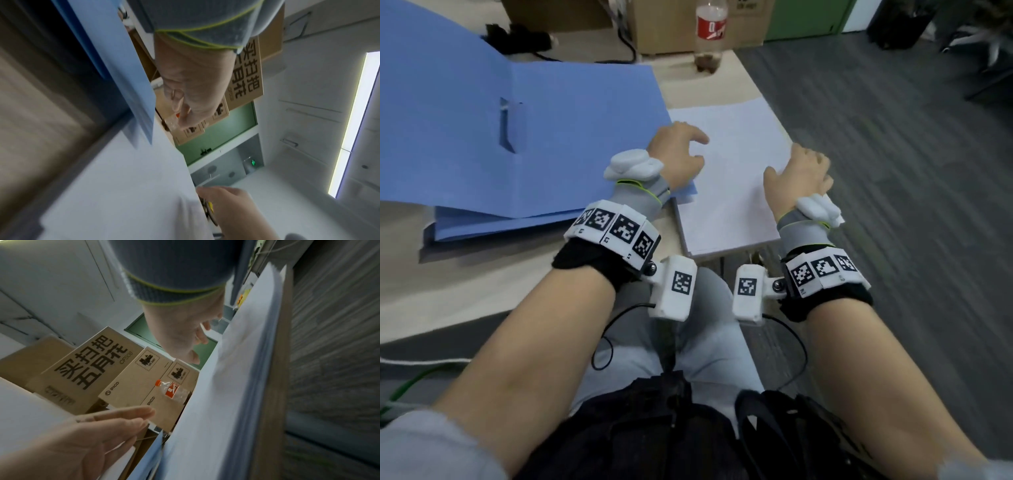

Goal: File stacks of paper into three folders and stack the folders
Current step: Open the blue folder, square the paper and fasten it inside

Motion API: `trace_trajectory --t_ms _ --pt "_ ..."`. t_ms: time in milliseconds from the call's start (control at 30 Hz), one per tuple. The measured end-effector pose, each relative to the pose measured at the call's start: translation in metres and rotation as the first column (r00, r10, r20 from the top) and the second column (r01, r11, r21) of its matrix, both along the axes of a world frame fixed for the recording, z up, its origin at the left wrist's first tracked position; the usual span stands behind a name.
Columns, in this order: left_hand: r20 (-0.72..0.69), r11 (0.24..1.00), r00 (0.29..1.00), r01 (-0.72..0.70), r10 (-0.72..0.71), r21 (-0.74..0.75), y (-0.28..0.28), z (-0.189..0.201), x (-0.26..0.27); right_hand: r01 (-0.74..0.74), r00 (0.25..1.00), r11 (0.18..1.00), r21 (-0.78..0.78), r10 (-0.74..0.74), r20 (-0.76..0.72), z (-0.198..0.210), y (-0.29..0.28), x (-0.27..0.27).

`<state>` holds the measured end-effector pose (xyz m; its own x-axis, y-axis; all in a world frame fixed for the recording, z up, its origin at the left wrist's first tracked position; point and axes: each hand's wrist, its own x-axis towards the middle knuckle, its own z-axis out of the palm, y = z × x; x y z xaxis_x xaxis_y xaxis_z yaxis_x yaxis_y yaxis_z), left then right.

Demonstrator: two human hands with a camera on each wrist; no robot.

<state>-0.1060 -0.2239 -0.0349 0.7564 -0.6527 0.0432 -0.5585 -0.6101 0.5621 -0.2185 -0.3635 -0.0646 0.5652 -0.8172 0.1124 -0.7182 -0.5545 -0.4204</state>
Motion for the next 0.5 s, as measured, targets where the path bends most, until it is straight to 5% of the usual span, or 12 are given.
trace_trajectory --t_ms 167,500 --pt "-0.135 0.993 0.984 0.119 -0.120 -0.010 -0.036 -0.014 -0.020 0.061 0.988 0.995 0.079 -0.049 -0.146 -0.013 -0.022 -0.013" --pt "-0.317 0.988 0.941 0.080 -0.119 -0.133 -0.050 -0.037 -0.025 -0.035 0.999 0.993 0.116 0.033 0.019 -0.009 -0.027 -0.020"
